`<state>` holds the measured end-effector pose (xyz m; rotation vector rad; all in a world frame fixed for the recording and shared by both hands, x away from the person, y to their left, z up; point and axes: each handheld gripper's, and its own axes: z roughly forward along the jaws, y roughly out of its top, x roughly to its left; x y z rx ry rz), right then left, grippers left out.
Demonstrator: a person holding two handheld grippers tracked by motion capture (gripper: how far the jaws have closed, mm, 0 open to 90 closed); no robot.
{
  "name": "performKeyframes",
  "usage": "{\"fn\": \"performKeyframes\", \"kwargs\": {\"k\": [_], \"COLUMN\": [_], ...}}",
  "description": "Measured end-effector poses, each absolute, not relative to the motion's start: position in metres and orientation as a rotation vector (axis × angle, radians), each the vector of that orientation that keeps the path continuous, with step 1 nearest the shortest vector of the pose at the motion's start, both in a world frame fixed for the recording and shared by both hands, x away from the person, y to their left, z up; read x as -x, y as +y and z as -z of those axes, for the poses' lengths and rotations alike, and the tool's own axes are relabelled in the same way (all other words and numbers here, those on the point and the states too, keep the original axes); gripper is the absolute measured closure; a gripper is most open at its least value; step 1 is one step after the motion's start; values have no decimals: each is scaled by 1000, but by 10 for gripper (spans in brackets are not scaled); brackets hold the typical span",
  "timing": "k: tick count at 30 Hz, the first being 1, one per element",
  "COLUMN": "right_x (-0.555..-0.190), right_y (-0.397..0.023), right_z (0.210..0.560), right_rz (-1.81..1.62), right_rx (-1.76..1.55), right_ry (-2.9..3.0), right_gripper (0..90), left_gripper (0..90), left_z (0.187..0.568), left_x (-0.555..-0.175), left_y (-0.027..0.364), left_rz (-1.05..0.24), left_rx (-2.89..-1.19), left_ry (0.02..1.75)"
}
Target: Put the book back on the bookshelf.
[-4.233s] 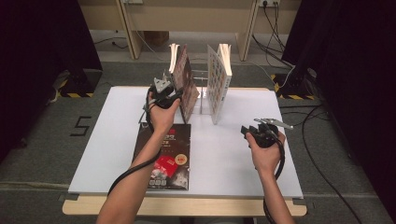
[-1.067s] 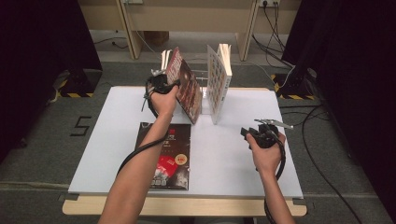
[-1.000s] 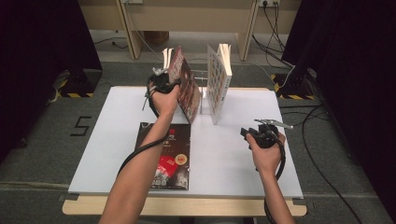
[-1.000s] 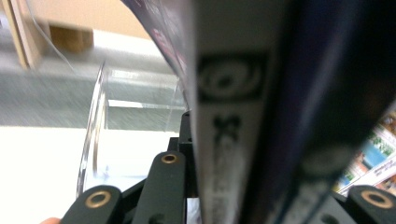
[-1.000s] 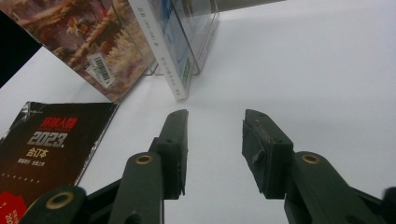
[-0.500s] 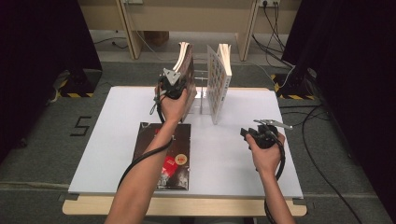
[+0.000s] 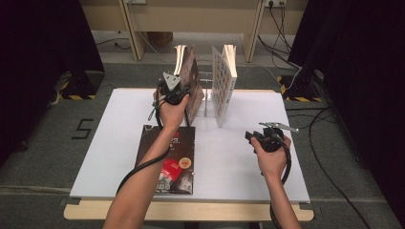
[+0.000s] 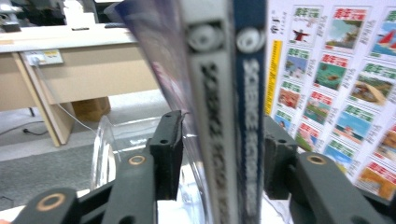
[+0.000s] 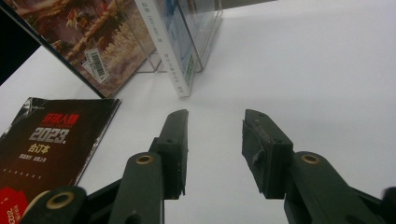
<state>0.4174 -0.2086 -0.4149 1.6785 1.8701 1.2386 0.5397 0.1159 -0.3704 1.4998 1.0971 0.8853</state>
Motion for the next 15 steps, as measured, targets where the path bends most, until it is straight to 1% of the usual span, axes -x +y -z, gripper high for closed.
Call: {"fn": "performKeyframes", "kwargs": {"k": [3, 10, 15], "right_x": [-417, -417, -416], "right_y": [-207, -205, -202], "right_z": [415, 415, 414], "right_rz": [-1239, -1238, -1237], "right_rx": [-1678, -1680, -1679], "right_ry": [1872, 1875, 1887], "right_gripper": [611, 611, 611], "left_gripper": [522, 499, 473], "left_z": [372, 376, 380], "left_x": [-537, -533, -525], "left_y": [118, 123, 132], "left_rz": [-858, -833, -785], "left_rx": [-1520, -1515, -1516], "left_ry": [1096, 1100, 1124]}}
